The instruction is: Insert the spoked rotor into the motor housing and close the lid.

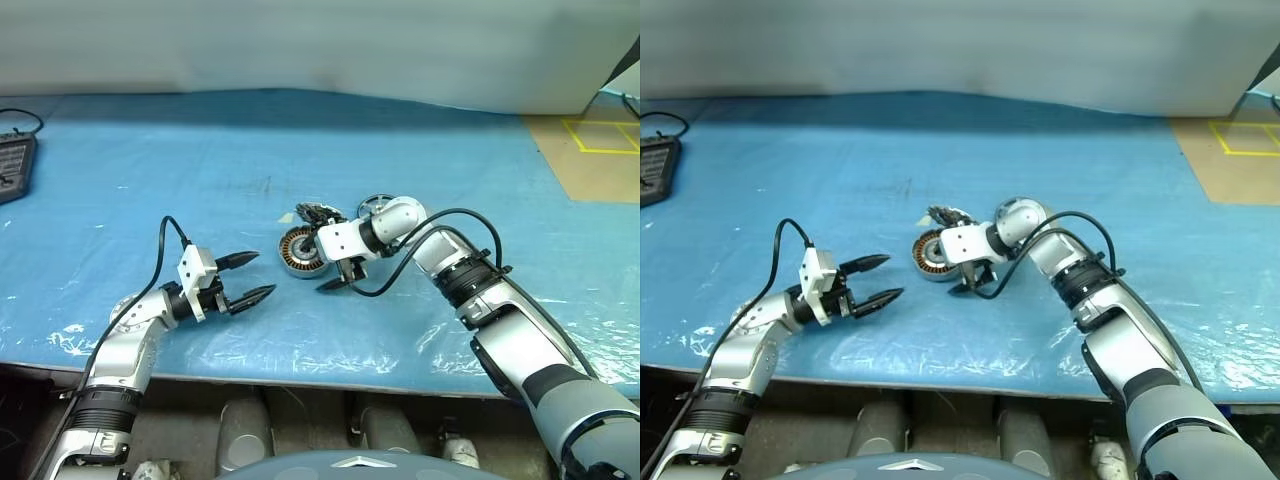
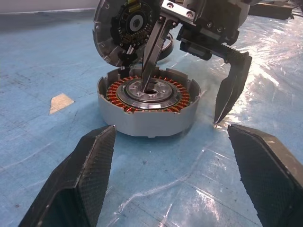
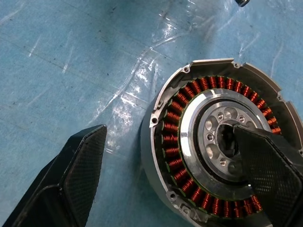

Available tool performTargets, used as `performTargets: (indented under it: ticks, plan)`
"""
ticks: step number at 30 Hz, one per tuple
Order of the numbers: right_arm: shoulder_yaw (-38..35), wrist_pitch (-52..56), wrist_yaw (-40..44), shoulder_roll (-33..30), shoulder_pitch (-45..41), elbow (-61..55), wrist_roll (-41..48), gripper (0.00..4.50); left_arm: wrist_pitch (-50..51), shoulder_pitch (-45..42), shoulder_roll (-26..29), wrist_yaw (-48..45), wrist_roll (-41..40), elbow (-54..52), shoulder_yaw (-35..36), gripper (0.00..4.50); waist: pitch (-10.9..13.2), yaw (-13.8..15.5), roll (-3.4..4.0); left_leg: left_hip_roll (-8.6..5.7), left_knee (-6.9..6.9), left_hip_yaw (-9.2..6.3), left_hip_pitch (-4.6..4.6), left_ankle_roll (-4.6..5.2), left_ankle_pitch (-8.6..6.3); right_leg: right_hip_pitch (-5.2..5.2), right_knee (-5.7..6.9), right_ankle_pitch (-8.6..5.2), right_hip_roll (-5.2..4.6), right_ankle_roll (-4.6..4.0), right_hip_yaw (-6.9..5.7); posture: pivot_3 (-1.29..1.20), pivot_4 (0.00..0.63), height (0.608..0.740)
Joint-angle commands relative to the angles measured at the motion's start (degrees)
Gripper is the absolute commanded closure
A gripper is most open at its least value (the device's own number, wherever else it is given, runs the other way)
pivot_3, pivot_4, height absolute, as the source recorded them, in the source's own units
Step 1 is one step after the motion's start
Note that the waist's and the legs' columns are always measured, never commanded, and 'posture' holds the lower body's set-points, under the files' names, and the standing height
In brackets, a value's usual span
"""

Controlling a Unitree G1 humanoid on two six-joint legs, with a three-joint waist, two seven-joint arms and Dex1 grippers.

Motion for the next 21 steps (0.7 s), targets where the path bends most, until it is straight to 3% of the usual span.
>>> performTargets:
  ticks: [1,4,5,9,21]
  plan:
    - [0.5,-0.4,0.4,-0.3,0.2,2.9,-1.5,0.69,-0.8,0.2,0.8,0.4,-0.8,-1.3,1.6,0.51,0.0,0.0,0.01,0.0,0.0,0.0,0.06,0.0,0.0,0.06,0.0,0.0,-0.01,0.0,0.0,0.0,0.15,0.74]
    - [0.5,-1.4,-0.5,-0.6,0.4,2.9,-2.2,1.64,-1.0,0.5,1.0,0.5,-0.8,-1.4,1.8,0.51,0.0,0.0,0.01,0.0,-0.02,0.01,0.19,0.0,0.0,0.15,0.04,0.0,-0.02,0.0,0.0,0.0,0.15,0.74]
    - [0.5,-1.5,-0.3,-0.8,0.5,2.7,-2.2,1.64,-1.0,0.6,1.1,0.5,-0.8,-1.3,1.8,0.51,-0.1,0.0,0.01,0.0,-0.02,0.01,0.19,0.0,0.0,0.16,0.05,0.0,-0.03,-0.01,0.0,0.0,0.15,0.74]
    - [0.6,-2.8,-0.7,-1.6,0.9,1.7,-2.9,2.54,-1.3,0.2,1.3,0.7,-0.7,-0.7,2.2,0.51,-0.2,0.0,-0.05,0.0,-0.02,0.03,0.19,0.0,0.0,0.16,0.03,0.0,-0.02,-0.01,0.0,0.0,0.15,0.74]
    - [0.6,-5.3,3.8,-7.6,3.9,-7.3,-1.0,2.55,-1.8,-0.3,1.7,0.3,-0.7,0.6,3.0,0.51,-0.3,0.2,-0.03,0.0,-0.03,0.06,0.11,0.0,0.0,0.16,-0.11,-0.01,-0.05,0.0,0.01,0.0,0.15,0.74]
